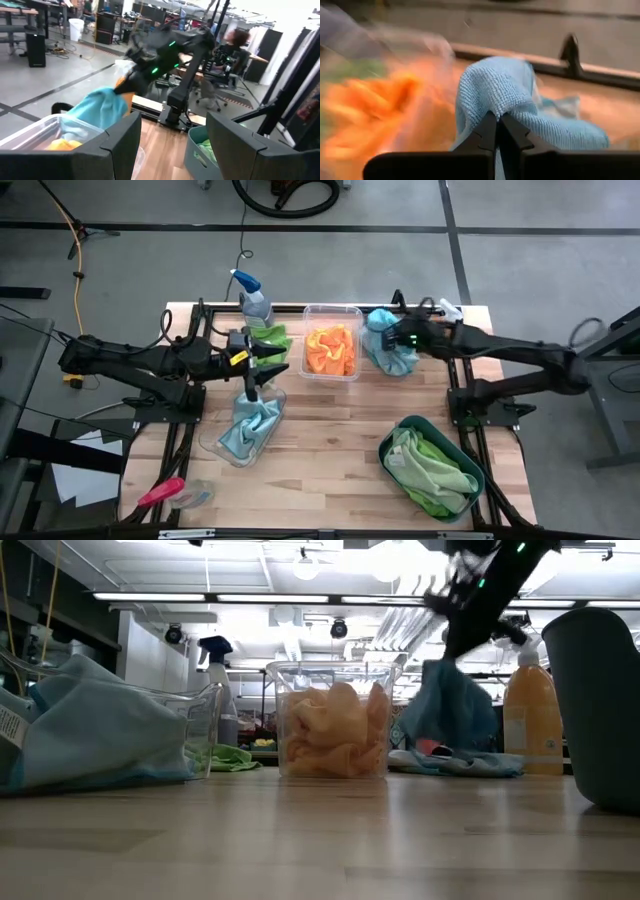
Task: Sort microfiber towel by color & place in baskets
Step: Put the blue microfiber towel into the bottom transparent bin
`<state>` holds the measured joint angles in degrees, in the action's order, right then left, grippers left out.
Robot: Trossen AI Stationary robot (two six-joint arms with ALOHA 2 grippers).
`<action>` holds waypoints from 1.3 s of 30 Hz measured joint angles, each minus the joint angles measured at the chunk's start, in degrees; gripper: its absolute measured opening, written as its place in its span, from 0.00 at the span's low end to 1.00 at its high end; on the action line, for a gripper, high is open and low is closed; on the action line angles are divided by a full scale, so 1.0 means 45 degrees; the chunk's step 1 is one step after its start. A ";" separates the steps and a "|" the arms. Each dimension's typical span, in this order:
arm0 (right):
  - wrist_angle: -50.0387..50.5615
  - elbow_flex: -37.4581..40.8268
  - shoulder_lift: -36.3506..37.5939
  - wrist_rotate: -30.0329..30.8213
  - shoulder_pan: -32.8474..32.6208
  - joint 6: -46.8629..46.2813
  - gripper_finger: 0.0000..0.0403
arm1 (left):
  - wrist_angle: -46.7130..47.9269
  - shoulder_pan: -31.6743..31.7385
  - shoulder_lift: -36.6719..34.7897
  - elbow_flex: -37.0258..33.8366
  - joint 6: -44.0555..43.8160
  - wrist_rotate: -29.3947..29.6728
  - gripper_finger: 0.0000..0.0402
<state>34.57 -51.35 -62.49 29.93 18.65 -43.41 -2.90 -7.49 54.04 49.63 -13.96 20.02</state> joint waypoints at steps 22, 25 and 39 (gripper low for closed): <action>-0.8715 -0.0010 0.2107 -0.1486 -0.4410 0.4931 0.00 | -0.1199 0.0005 -0.0005 0.0000 0.1012 0.0420 0.53; -0.8954 -0.0010 0.1748 -0.1671 -0.5103 0.5094 0.00 | -0.1465 0.0005 -0.0001 0.0000 0.1143 0.0420 0.53; -0.7030 -0.3209 -0.0009 -0.1803 -0.6264 0.7349 0.00 | -0.1680 0.0005 0.0000 0.0005 0.1127 0.0410 0.53</action>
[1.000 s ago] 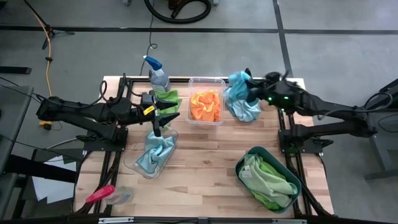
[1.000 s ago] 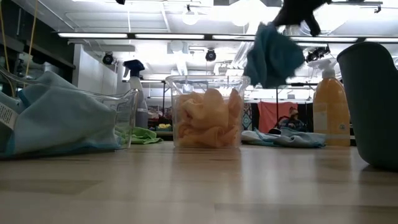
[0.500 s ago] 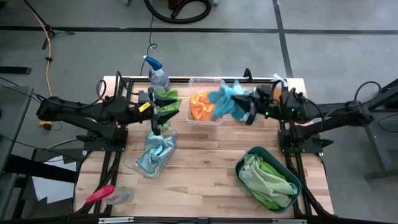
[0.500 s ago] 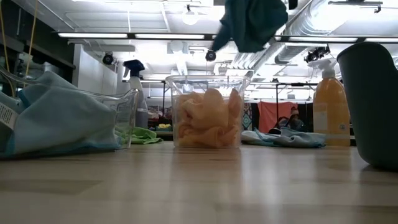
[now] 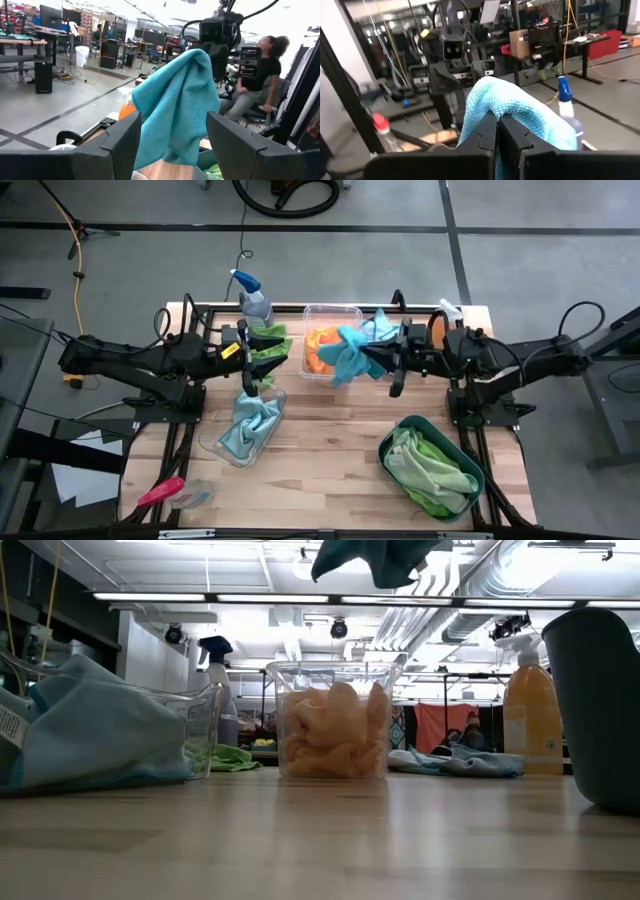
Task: Sort microfiber towel by color & place in baskets
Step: Put the blue microfiber towel into the bottom transparent bin
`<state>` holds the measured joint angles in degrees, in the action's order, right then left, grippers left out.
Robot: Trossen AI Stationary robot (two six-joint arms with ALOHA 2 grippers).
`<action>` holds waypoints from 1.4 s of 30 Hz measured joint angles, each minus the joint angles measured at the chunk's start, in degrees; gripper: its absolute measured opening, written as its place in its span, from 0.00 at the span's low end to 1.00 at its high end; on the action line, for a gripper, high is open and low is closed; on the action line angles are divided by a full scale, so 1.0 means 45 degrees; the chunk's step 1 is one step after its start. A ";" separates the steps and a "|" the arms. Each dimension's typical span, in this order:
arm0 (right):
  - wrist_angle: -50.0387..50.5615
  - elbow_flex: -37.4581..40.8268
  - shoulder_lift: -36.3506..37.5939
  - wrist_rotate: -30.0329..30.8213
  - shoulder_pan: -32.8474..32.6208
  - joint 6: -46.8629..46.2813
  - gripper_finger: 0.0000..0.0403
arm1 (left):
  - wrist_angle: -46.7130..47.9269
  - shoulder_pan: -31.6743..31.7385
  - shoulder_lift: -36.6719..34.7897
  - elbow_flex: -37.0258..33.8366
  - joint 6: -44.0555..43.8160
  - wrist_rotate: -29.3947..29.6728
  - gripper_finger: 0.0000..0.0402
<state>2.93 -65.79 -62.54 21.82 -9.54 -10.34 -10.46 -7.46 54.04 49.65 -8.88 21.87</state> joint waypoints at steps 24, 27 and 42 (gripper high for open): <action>0.0812 -0.0837 -0.0546 -0.0718 0.0034 0.0300 0.00 | 0.0032 0.0000 0.0325 -0.0003 0.0010 -0.0028 0.53; 0.0786 -0.0837 -0.0550 -0.0718 0.0034 0.0271 0.00 | -0.0016 0.0000 0.0629 0.0116 -0.0331 -0.0220 0.53; -0.0203 -0.0818 -0.1685 -0.2237 0.0034 0.0376 0.00 | 0.0200 0.0185 0.3982 0.3469 -0.0003 -0.1914 0.67</action>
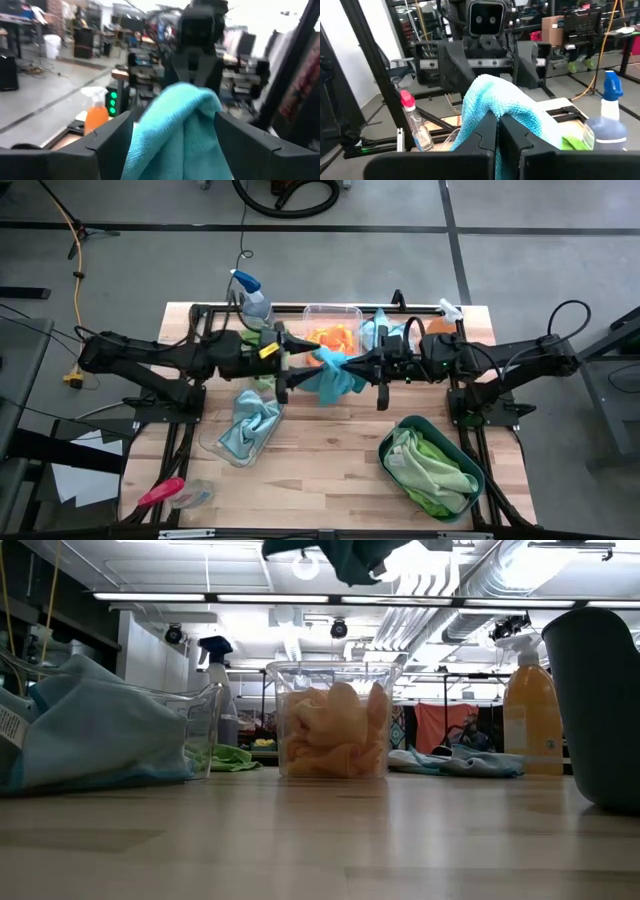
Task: Sort microfiber towel by color & place in baskets
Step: Put the blue microfiber towel into the bottom transparent bin
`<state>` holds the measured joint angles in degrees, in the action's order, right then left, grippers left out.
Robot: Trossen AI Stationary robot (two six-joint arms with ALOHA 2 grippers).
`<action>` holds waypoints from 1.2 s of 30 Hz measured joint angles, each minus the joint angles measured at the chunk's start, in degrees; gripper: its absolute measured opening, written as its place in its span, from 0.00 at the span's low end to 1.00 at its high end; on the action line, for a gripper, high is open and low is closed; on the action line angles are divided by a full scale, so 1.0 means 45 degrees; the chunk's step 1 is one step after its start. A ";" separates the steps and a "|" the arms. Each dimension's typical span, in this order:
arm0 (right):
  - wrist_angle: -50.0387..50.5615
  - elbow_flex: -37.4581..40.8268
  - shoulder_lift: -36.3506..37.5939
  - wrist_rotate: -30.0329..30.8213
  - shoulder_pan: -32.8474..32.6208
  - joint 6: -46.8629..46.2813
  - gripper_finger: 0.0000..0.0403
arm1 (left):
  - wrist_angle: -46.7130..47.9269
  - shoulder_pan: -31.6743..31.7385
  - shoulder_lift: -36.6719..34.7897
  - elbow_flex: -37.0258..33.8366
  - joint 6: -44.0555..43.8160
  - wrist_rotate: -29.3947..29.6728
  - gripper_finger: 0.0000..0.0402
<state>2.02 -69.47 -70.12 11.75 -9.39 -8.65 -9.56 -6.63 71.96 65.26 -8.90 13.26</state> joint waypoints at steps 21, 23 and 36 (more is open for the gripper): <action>-0.0155 0.0000 -0.0016 -0.0912 0.0000 0.0041 0.00 | 0.0094 0.0365 0.2135 0.1034 0.0008 -0.1682 0.72; -0.0180 0.0000 -0.0016 -0.0914 0.0000 0.0041 0.00 | -0.0121 0.0398 0.2295 0.1034 0.0012 -0.1783 0.71; -0.0170 0.0000 -0.0016 -0.0948 0.0000 0.0371 0.00 | -0.0193 0.0420 0.2388 0.1034 0.0747 -0.1406 0.10</action>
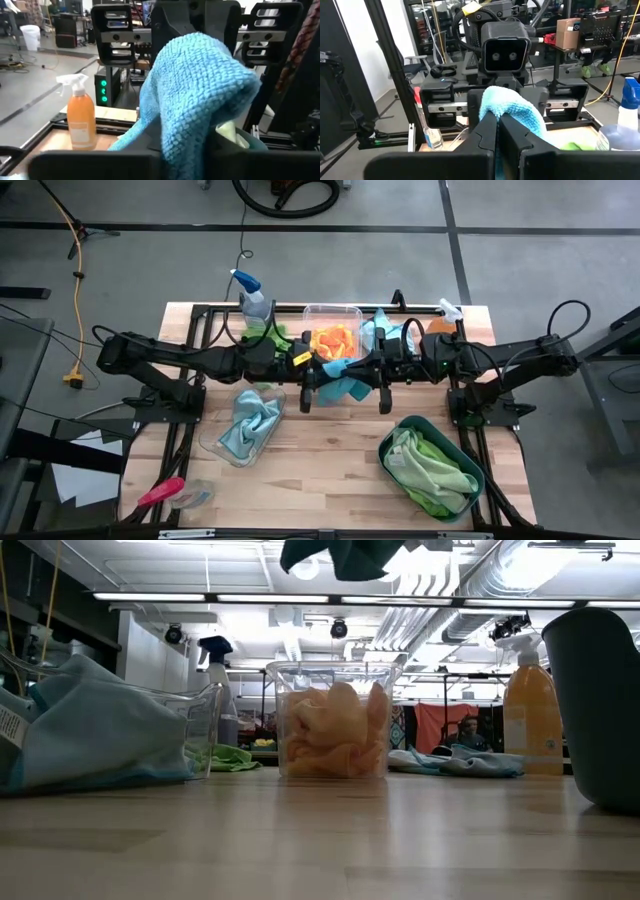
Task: Sort microfiber towel by color & place in baskets
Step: Put the blue microfiber towel into the bottom transparent bin
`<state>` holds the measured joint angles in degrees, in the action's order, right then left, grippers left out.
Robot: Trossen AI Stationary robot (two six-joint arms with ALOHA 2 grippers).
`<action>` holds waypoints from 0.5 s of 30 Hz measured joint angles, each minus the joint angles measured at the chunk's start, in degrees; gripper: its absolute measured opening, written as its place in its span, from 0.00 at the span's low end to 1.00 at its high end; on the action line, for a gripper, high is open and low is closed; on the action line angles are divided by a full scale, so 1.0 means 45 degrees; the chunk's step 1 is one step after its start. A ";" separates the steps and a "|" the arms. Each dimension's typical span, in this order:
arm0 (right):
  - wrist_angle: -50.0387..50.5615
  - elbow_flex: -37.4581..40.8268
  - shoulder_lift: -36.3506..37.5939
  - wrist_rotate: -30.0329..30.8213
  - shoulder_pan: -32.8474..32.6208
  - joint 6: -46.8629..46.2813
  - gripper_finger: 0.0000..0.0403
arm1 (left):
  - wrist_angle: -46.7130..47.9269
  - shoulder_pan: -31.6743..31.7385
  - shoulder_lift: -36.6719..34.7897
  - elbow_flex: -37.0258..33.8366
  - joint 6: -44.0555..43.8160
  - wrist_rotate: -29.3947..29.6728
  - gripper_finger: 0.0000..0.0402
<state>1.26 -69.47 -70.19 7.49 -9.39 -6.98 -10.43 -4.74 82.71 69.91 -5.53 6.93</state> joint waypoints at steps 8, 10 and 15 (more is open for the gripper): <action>0.0046 0.0000 0.0000 0.0000 0.0000 -0.0002 0.00 | 0.0030 0.0047 -0.0002 0.0000 -0.0050 -0.0148 0.01; 0.0049 0.0000 0.0000 0.0049 0.0000 -0.0108 0.00 | 0.0044 0.0051 -0.0002 0.0000 -0.0050 -0.0152 0.01; 0.1468 -0.0762 0.0010 0.1046 0.0000 -0.1376 0.08 | 0.0280 0.0056 -0.0051 0.0000 -0.0050 -0.0075 0.00</action>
<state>7.86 -72.90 -70.15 12.19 -9.39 -13.17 -9.17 -4.49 82.48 69.91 -5.76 6.59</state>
